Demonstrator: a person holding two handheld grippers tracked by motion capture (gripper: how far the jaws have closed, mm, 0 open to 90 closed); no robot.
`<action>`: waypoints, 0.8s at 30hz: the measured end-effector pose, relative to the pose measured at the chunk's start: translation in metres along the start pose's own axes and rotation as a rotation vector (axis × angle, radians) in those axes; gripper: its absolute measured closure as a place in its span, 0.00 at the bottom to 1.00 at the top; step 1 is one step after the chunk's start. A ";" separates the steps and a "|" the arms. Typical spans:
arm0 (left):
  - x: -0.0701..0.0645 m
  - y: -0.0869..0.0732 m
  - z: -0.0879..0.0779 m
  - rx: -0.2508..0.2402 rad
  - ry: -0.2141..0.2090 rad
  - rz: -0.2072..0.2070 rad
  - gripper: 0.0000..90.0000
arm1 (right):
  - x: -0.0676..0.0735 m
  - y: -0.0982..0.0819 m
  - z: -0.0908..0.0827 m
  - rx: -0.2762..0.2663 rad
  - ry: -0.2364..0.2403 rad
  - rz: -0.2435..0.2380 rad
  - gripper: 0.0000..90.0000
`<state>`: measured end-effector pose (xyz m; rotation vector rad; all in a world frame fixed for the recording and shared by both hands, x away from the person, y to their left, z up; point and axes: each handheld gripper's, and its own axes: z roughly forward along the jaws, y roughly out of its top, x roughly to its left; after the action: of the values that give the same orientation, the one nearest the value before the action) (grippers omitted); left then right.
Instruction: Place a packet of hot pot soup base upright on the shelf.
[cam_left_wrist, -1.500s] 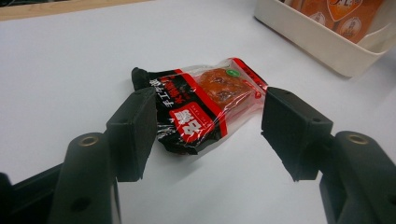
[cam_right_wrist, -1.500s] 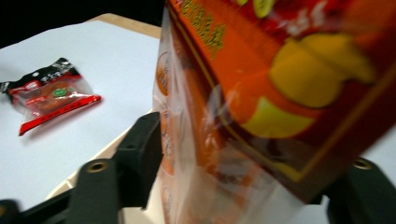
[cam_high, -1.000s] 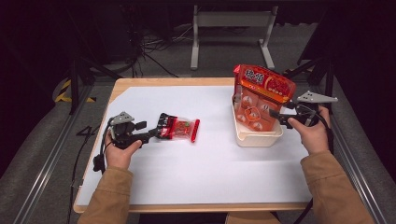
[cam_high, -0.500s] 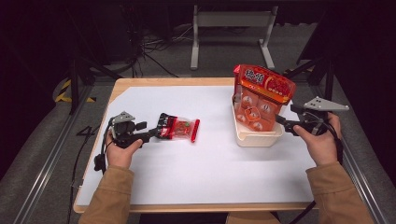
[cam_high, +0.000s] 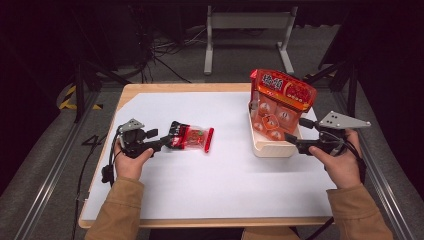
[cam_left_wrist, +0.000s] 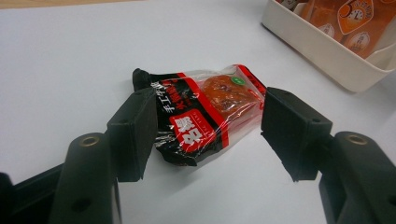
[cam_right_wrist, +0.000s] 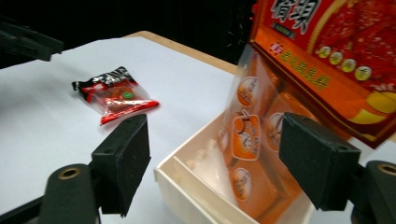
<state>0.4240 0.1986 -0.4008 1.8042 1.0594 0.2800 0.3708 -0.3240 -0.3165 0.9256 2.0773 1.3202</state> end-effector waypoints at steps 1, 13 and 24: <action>0.000 0.000 0.000 -0.002 0.000 -0.002 0.41 | 0.002 0.000 0.000 -0.003 0.010 -0.001 0.28; 0.002 -0.001 0.011 0.012 0.037 -0.051 0.38 | 0.025 0.002 0.008 -0.015 0.121 -0.063 0.28; 0.006 -0.007 0.031 0.070 0.043 -0.047 0.39 | 0.038 0.002 0.016 0.004 0.150 -0.111 0.28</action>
<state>0.4418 0.1847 -0.4234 1.8395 1.1531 0.2573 0.3584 -0.2853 -0.3231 0.7210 2.2103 1.3635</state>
